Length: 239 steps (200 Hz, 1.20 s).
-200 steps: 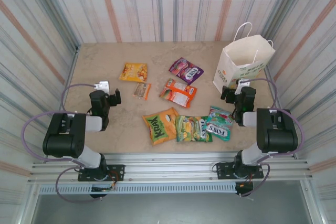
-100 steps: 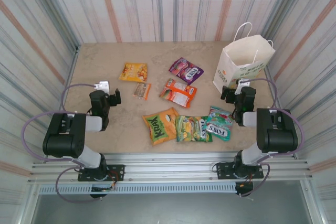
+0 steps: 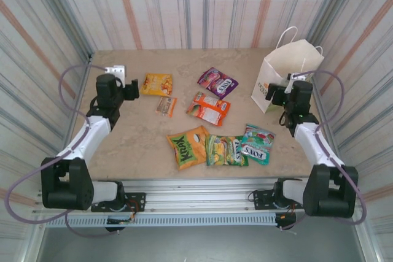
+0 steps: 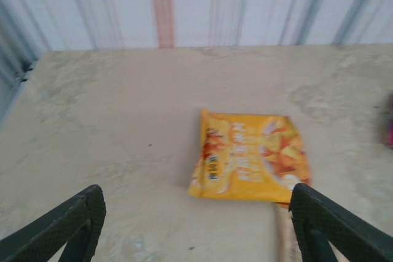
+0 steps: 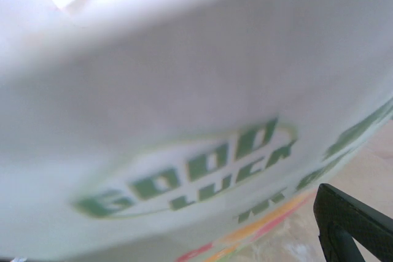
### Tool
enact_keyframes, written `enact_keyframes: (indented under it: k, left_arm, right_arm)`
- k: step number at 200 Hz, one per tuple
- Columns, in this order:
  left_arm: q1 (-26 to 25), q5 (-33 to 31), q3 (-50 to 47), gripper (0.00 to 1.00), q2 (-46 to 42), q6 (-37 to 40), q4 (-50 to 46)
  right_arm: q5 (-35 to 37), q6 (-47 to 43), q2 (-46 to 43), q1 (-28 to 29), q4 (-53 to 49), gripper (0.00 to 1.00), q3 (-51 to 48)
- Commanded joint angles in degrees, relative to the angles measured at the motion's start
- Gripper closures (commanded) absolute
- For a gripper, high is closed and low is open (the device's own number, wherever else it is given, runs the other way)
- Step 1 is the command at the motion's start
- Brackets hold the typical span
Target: Place the snacks into the paper bag
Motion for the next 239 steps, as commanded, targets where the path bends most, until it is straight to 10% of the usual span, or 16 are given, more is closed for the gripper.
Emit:
enact_keyframes:
  k: [1,122,239]
  left_arm:
    - [-3.2,4.6,7.3,0.21,-0.5,-0.9,-18.8]
    - [-16.1,11.4,43.8,0.28,19.8,-1.7,-51.9]
    - [-19.6,13.9,53.1,0.32,31.6,-1.1,-54.8]
  right_arm:
    - [0.7,3.3,-3.6,-0.1,-20.2,0.01,6.2]
    - [-2.4,9.8,10.3,6.2,-65.8,0.0,56.7]
    - [3.9,19.7,39.4,8.6,-68.1,0.16,81.6]
